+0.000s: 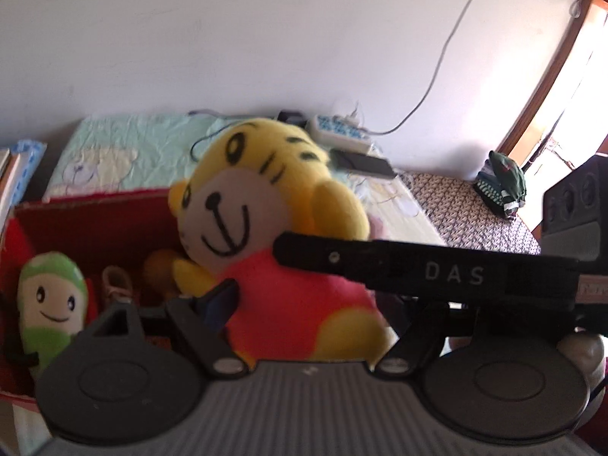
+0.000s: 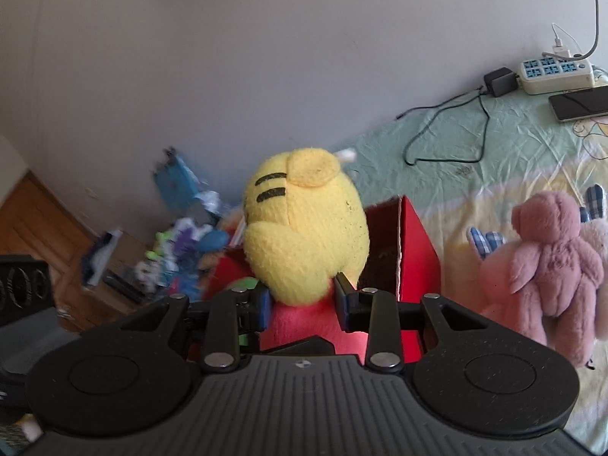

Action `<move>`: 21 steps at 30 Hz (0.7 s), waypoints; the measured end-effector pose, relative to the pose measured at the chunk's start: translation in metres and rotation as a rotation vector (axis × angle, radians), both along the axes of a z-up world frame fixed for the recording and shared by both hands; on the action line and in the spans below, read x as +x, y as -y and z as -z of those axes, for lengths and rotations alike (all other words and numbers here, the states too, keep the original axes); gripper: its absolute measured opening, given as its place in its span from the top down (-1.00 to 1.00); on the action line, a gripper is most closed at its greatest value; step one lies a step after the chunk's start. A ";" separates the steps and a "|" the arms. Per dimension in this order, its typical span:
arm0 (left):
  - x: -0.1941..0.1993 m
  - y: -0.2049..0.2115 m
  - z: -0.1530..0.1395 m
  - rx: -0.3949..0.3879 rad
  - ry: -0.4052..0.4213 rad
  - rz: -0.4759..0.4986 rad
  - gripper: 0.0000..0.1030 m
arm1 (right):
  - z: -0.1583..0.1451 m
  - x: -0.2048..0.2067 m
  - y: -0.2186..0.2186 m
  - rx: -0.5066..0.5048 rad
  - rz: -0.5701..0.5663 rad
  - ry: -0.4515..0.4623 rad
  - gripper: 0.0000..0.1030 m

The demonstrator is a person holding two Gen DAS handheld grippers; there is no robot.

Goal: Organize objects
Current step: 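Carry the yellow plush with the right gripper into the red box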

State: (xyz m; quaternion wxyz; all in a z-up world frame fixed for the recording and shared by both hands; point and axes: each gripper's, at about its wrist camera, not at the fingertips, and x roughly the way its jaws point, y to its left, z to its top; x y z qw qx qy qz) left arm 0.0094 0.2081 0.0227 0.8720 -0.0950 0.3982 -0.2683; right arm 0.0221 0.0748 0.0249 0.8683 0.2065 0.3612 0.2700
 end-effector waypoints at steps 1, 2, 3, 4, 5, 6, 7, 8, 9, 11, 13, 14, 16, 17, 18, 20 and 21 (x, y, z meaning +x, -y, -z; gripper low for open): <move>0.004 -0.004 0.005 -0.014 -0.007 0.002 -0.54 | 0.001 -0.001 -0.003 -0.014 0.012 0.002 0.33; 0.008 -0.011 0.011 -0.034 -0.017 0.002 -0.56 | 0.003 0.000 -0.003 -0.022 0.028 -0.003 0.33; 0.011 -0.015 0.015 -0.047 -0.028 0.003 -0.56 | 0.006 0.000 -0.002 -0.018 0.044 -0.010 0.33; 0.016 -0.020 0.018 -0.060 -0.035 0.008 -0.56 | 0.009 0.001 -0.002 -0.007 0.062 -0.017 0.33; 0.019 -0.022 0.021 -0.068 -0.036 0.011 -0.56 | 0.012 0.004 -0.001 -0.003 0.082 -0.029 0.33; 0.021 -0.024 0.024 -0.070 -0.040 0.015 -0.56 | 0.014 0.004 -0.001 -0.003 0.101 -0.040 0.34; 0.024 -0.023 0.025 -0.067 -0.046 0.023 -0.56 | 0.015 0.004 -0.001 -0.001 0.115 -0.049 0.34; 0.026 -0.023 0.026 -0.061 -0.045 0.030 -0.52 | 0.017 0.005 -0.002 0.000 0.125 -0.056 0.34; 0.028 -0.021 0.026 -0.050 -0.040 0.037 -0.52 | 0.018 0.005 -0.003 -0.014 0.142 -0.058 0.35; 0.033 -0.021 0.031 -0.021 -0.041 0.050 -0.51 | 0.021 0.004 -0.010 -0.071 0.157 -0.059 0.35; 0.036 -0.018 0.040 -0.012 -0.070 0.066 -0.51 | 0.026 0.003 -0.014 -0.091 0.159 -0.082 0.34; 0.038 -0.018 0.045 -0.014 -0.087 0.075 -0.51 | 0.028 0.002 -0.015 -0.102 0.161 -0.106 0.35; 0.037 -0.019 0.052 -0.025 -0.111 0.087 -0.50 | 0.030 -0.001 -0.014 -0.090 0.170 -0.146 0.34; 0.035 -0.021 0.054 -0.034 -0.114 0.093 -0.50 | 0.030 -0.003 -0.012 -0.077 0.176 -0.151 0.35; 0.034 -0.021 0.055 -0.040 -0.113 0.101 -0.50 | 0.029 -0.004 -0.011 -0.076 0.180 -0.153 0.35; 0.032 -0.019 0.056 -0.031 -0.107 0.108 -0.50 | 0.030 -0.001 -0.013 -0.088 0.181 -0.160 0.31; 0.034 -0.018 0.057 -0.024 -0.110 0.108 -0.50 | 0.033 0.001 -0.015 -0.096 0.186 -0.161 0.28</move>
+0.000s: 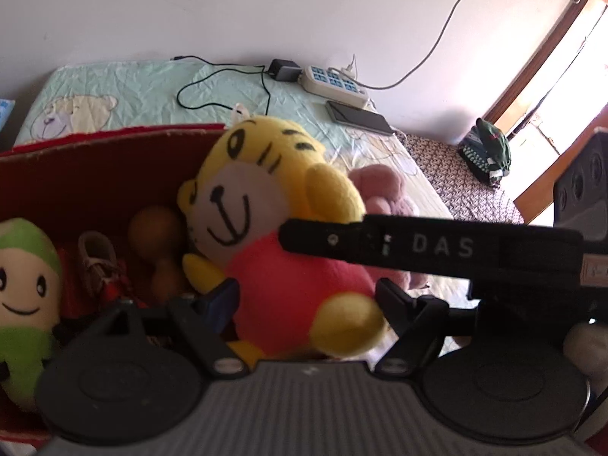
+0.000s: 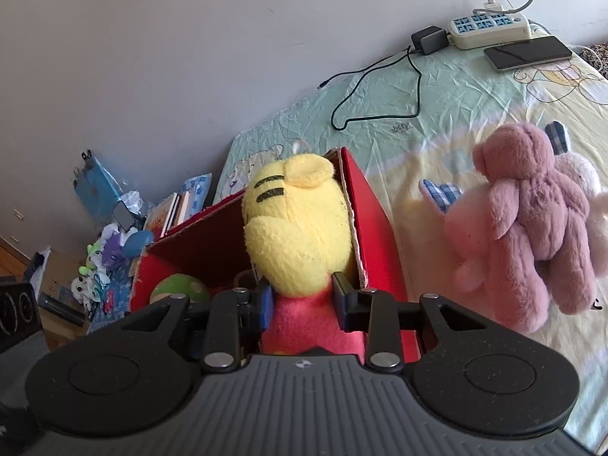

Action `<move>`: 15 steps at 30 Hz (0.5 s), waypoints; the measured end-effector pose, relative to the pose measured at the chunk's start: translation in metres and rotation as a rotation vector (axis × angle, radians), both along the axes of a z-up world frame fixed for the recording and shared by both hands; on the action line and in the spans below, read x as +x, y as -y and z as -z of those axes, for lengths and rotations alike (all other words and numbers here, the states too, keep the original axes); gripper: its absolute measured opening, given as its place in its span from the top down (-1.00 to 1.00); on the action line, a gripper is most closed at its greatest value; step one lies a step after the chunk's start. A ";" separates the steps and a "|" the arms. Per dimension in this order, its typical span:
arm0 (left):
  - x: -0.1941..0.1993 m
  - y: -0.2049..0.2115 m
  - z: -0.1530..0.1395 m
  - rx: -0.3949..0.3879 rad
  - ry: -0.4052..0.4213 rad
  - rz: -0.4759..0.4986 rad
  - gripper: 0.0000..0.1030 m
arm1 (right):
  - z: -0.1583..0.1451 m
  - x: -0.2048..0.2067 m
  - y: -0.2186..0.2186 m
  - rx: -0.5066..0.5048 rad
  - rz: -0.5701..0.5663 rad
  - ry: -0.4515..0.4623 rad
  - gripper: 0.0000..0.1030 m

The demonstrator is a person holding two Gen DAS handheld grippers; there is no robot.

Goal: Organize objects
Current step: 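Carry the yellow plush with the right gripper into the red box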

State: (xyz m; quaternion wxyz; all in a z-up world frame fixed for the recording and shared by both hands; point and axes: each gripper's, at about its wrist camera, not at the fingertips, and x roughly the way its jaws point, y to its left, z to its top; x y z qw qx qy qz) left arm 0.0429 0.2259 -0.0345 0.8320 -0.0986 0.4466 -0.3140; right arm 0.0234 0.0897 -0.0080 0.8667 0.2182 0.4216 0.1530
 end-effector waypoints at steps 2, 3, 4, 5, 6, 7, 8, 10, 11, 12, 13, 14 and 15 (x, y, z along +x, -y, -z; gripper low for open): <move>0.004 0.003 0.006 0.025 -0.010 0.001 -0.51 | 0.004 0.000 -0.003 -0.012 0.008 0.019 0.29; 0.006 0.005 0.009 0.035 -0.019 -0.005 -0.52 | 0.005 0.000 -0.006 -0.030 0.005 0.032 0.31; 0.008 0.005 0.011 0.030 -0.032 -0.004 -0.53 | 0.005 -0.002 -0.006 -0.038 0.005 0.042 0.30; 0.009 0.003 0.012 0.026 -0.045 -0.004 -0.58 | 0.006 -0.003 -0.004 -0.029 0.009 0.045 0.27; 0.009 0.003 0.014 0.029 -0.049 -0.008 -0.60 | 0.006 -0.005 -0.002 -0.018 0.017 0.042 0.22; 0.008 0.003 0.014 0.033 -0.049 -0.009 -0.62 | 0.006 -0.006 0.001 -0.010 0.021 0.043 0.20; 0.008 0.002 0.014 0.035 -0.048 -0.010 -0.59 | 0.004 -0.009 0.003 0.000 0.025 0.052 0.19; 0.008 0.003 0.013 0.048 -0.044 -0.012 -0.59 | 0.002 -0.016 0.007 0.009 0.031 0.074 0.18; 0.007 0.004 0.013 0.059 -0.039 -0.013 -0.60 | 0.001 -0.018 0.008 0.008 0.029 0.080 0.19; 0.006 0.005 0.012 0.069 -0.035 -0.014 -0.60 | 0.000 -0.019 0.007 0.003 0.023 0.085 0.20; 0.007 0.007 0.011 0.080 -0.033 -0.016 -0.60 | 0.000 -0.021 0.006 -0.007 0.015 0.090 0.24; 0.006 0.009 0.011 0.091 -0.030 -0.018 -0.61 | 0.001 -0.023 0.005 -0.019 0.012 0.096 0.30; 0.006 0.011 0.011 0.101 -0.028 -0.019 -0.61 | 0.002 -0.024 0.004 -0.030 0.013 0.101 0.41</move>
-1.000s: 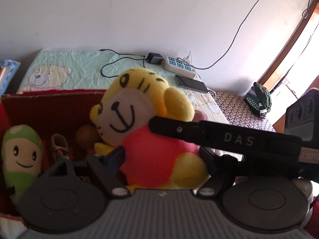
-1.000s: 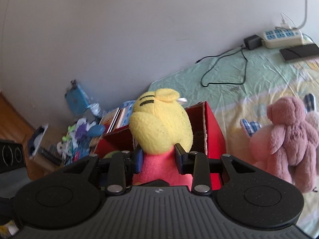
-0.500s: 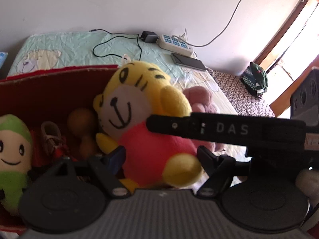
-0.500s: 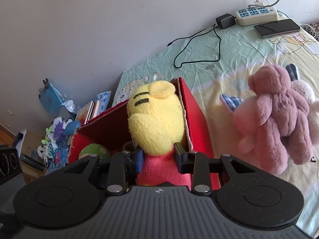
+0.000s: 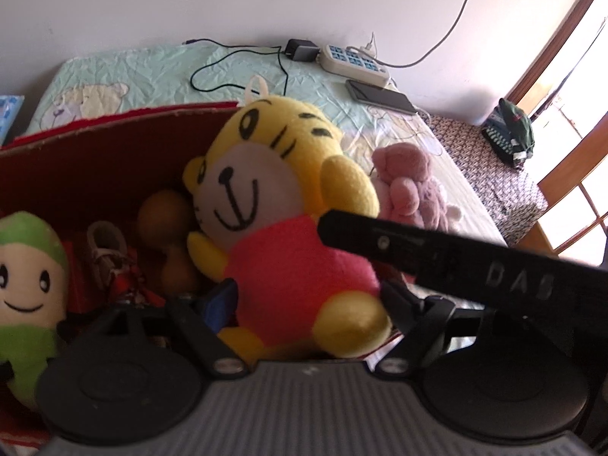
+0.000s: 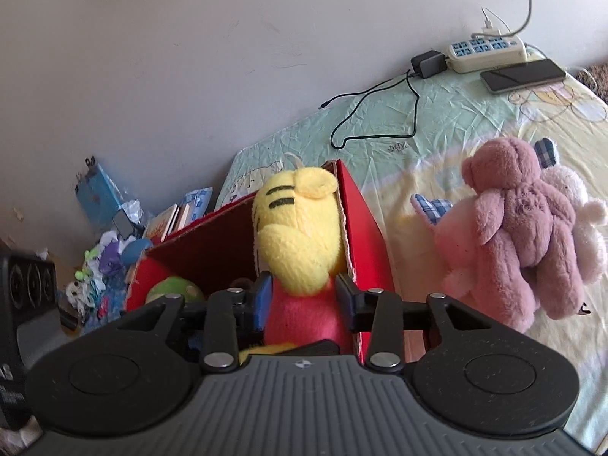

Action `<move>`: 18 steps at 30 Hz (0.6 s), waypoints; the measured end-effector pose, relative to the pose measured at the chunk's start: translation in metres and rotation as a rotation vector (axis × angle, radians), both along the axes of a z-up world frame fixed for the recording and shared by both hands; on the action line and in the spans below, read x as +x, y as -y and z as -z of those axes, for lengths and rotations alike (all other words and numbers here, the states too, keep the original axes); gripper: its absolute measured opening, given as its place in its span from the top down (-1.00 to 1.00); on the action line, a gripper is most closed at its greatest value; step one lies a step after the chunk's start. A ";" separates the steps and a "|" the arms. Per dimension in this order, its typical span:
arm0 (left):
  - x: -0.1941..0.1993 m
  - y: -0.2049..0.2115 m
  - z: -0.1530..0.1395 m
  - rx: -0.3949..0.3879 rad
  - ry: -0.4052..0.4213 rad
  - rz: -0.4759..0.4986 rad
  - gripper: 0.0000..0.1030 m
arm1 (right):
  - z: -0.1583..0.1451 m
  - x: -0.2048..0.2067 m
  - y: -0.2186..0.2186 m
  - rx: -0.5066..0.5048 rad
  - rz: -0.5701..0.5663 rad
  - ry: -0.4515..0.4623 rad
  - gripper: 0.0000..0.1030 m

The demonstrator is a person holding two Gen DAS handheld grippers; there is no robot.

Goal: Organize objects
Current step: 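Carry the yellow plush with the right gripper into the red box, then open the right gripper to release the yellow plush in the box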

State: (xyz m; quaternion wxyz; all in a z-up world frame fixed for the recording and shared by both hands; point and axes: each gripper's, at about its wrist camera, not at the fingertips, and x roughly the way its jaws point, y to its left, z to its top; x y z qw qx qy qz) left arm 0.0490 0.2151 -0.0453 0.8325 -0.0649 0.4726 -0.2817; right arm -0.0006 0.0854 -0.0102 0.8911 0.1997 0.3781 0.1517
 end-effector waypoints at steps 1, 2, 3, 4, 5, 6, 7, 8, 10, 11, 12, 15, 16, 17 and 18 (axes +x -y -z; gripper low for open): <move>0.000 0.002 0.000 0.012 0.002 0.000 -0.62 | 0.002 -0.001 0.000 -0.003 0.005 -0.001 0.45; 0.000 0.003 0.000 0.025 0.004 -0.002 -0.63 | 0.004 -0.001 0.002 0.007 0.012 -0.007 0.45; 0.000 0.005 0.000 0.040 0.007 -0.003 -0.64 | 0.007 0.000 0.005 0.018 0.019 -0.018 0.47; 0.000 0.007 0.001 0.055 0.010 -0.004 -0.66 | 0.009 0.000 0.007 0.030 0.024 -0.028 0.54; -0.001 0.009 0.001 0.068 0.013 -0.006 -0.66 | 0.011 0.000 0.009 0.046 0.027 -0.034 0.55; -0.001 0.010 0.001 0.076 0.017 -0.006 -0.66 | 0.012 -0.001 0.010 0.061 0.031 -0.039 0.55; -0.002 0.010 0.001 0.084 0.021 -0.006 -0.68 | 0.012 -0.001 0.012 0.071 0.034 -0.042 0.55; -0.003 0.011 0.000 0.095 0.026 -0.009 -0.70 | 0.012 -0.002 0.012 0.074 0.032 -0.041 0.55; -0.006 0.012 -0.003 0.118 0.042 -0.017 -0.73 | 0.012 -0.005 0.012 0.079 0.030 -0.039 0.53; -0.008 0.012 -0.006 0.131 0.054 -0.022 -0.74 | 0.011 -0.006 0.014 0.087 0.033 -0.038 0.53; -0.010 0.012 -0.008 0.142 0.065 -0.026 -0.74 | 0.012 -0.008 0.015 0.097 0.036 -0.040 0.54; -0.014 0.013 -0.014 0.173 0.088 -0.038 -0.76 | 0.011 -0.012 0.022 0.134 0.039 -0.047 0.53; -0.016 0.013 -0.016 0.184 0.092 -0.044 -0.77 | 0.011 -0.013 0.024 0.142 0.037 -0.047 0.54; -0.017 0.013 -0.017 0.197 0.093 -0.053 -0.78 | 0.011 -0.014 0.026 0.148 0.033 -0.046 0.54; -0.019 0.014 -0.019 0.206 0.092 -0.062 -0.78 | 0.010 -0.016 0.026 0.152 0.028 -0.046 0.54</move>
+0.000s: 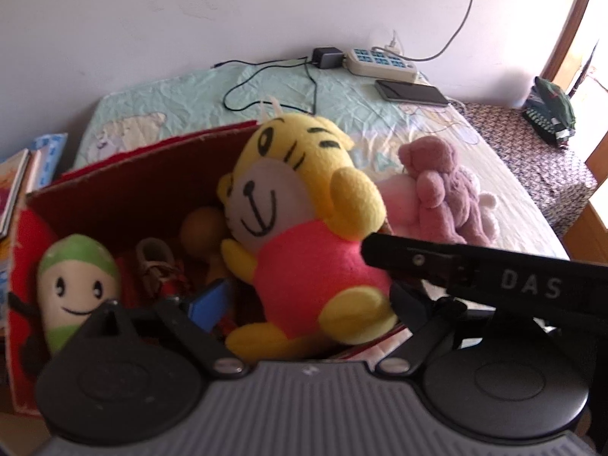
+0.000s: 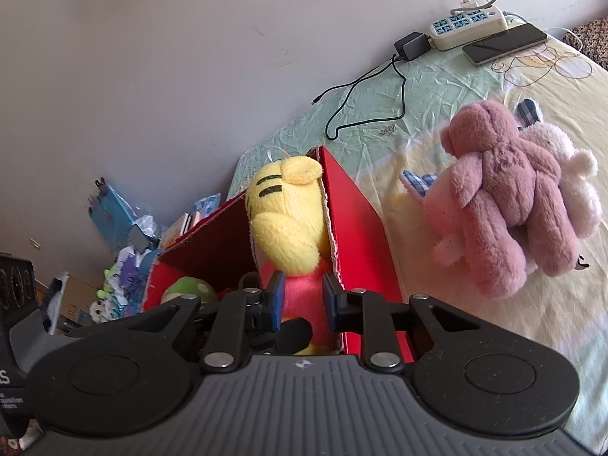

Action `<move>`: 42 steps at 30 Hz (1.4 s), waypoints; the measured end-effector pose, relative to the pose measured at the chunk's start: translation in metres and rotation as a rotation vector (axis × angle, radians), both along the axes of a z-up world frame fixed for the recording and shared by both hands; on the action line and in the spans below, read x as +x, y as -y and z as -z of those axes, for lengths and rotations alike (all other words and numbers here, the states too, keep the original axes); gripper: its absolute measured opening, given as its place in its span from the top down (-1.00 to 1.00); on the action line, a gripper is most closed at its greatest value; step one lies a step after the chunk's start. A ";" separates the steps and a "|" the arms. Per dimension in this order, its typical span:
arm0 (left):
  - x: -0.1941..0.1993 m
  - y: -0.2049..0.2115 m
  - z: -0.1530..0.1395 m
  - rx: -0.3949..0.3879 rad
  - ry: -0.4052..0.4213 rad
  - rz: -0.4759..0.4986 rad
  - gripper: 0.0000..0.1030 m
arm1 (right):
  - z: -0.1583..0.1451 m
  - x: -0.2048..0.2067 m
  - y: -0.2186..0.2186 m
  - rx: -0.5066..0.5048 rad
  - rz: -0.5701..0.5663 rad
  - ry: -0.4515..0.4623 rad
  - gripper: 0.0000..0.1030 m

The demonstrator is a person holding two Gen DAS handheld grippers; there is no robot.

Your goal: Organize objects

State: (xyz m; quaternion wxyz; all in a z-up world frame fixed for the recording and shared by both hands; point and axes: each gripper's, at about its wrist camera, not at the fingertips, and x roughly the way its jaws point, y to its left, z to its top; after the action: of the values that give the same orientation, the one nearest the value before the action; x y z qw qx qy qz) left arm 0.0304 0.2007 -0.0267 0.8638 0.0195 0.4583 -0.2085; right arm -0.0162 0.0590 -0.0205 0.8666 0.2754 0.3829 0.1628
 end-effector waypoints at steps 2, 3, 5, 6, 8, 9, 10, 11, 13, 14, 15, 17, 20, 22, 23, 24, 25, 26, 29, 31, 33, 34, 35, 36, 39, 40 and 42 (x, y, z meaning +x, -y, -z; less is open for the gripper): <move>-0.003 0.001 -0.002 0.016 -0.003 -0.017 -0.77 | -0.001 -0.002 0.003 0.006 -0.013 0.002 0.54; -0.004 0.002 -0.004 0.027 0.000 -0.024 -0.77 | -0.001 -0.002 0.004 0.010 -0.021 0.003 0.54; -0.008 0.006 -0.007 0.051 0.012 -0.038 -0.77 | -0.001 -0.002 0.008 0.019 -0.036 0.003 0.54; -0.010 0.009 -0.008 0.062 0.016 -0.047 -0.77 | -0.001 -0.002 0.010 0.024 -0.044 0.003 0.54; -0.013 0.011 -0.011 0.072 0.016 -0.066 -0.75 | -0.003 -0.003 0.014 0.029 -0.062 0.006 0.54; -0.015 0.013 -0.013 0.075 0.020 -0.075 -0.75 | -0.005 -0.004 0.017 0.029 -0.068 0.011 0.51; -0.017 0.014 -0.015 0.079 0.025 -0.087 -0.74 | -0.006 -0.004 0.020 0.025 -0.072 0.013 0.47; -0.019 0.015 -0.018 0.088 0.029 -0.102 -0.73 | -0.008 -0.004 0.023 0.022 -0.078 0.017 0.47; -0.023 0.019 -0.025 0.090 0.041 -0.125 -0.73 | -0.011 -0.006 0.032 0.030 -0.088 0.027 0.47; -0.025 0.021 -0.029 0.089 0.047 -0.136 -0.73 | -0.013 -0.006 0.037 0.036 -0.090 0.031 0.47; -0.027 0.023 -0.032 0.093 0.053 -0.145 -0.73 | -0.015 -0.007 0.041 0.037 -0.090 0.032 0.47; -0.031 0.030 -0.038 0.102 0.065 -0.159 -0.73 | -0.018 -0.008 0.051 0.038 -0.092 0.039 0.47; -0.038 0.044 -0.043 0.114 0.071 -0.166 -0.73 | -0.021 -0.009 0.067 0.026 -0.094 0.046 0.47; -0.041 0.054 -0.045 0.116 0.074 -0.165 -0.72 | -0.022 -0.011 0.078 0.018 -0.090 0.047 0.47; -0.043 0.059 -0.045 0.113 0.074 -0.162 -0.72 | -0.022 -0.013 0.083 0.013 -0.087 0.046 0.47; -0.046 0.065 -0.046 0.107 0.073 -0.156 -0.71 | -0.022 -0.014 0.089 0.005 -0.083 0.044 0.47; -0.048 0.072 -0.047 0.103 0.073 -0.148 -0.70 | -0.021 -0.014 0.095 -0.002 -0.077 0.039 0.47; -0.051 0.077 -0.048 0.101 0.075 -0.140 -0.70 | -0.020 -0.014 0.101 -0.003 -0.074 0.035 0.47; -0.056 0.097 -0.049 0.104 0.084 -0.119 -0.70 | -0.016 -0.013 0.119 -0.001 -0.058 0.018 0.47; -0.056 0.108 -0.048 0.103 0.079 -0.112 -0.70 | -0.014 -0.013 0.130 -0.004 -0.050 0.014 0.47; -0.056 0.119 -0.046 0.099 0.068 -0.103 -0.70 | -0.013 -0.014 0.140 -0.011 -0.041 0.009 0.47; -0.056 0.124 -0.045 0.099 0.061 -0.099 -0.70 | -0.012 -0.015 0.145 -0.012 -0.038 0.006 0.47; -0.056 0.130 -0.044 0.101 0.055 -0.092 -0.71 | -0.011 -0.015 0.149 -0.013 -0.036 0.002 0.47; -0.056 0.136 -0.042 0.104 0.052 -0.084 -0.71 | -0.010 -0.016 0.153 -0.014 -0.034 -0.002 0.47; -0.055 0.152 -0.036 0.117 0.042 -0.070 -0.75 | -0.007 -0.017 0.164 -0.023 -0.027 -0.012 0.47; -0.055 0.157 -0.034 0.117 0.037 -0.064 -0.77 | -0.005 -0.017 0.168 -0.025 -0.025 -0.017 0.47; -0.053 0.164 -0.027 0.127 0.027 -0.058 -0.78 | -0.001 -0.017 0.174 -0.028 -0.022 -0.029 0.47</move>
State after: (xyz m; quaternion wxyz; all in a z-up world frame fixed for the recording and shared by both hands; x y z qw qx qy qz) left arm -0.0230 0.0370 0.0006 0.8725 0.0637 0.4595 -0.1536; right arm -0.0337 -0.1151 -0.0190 0.8630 0.2611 0.4005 0.1630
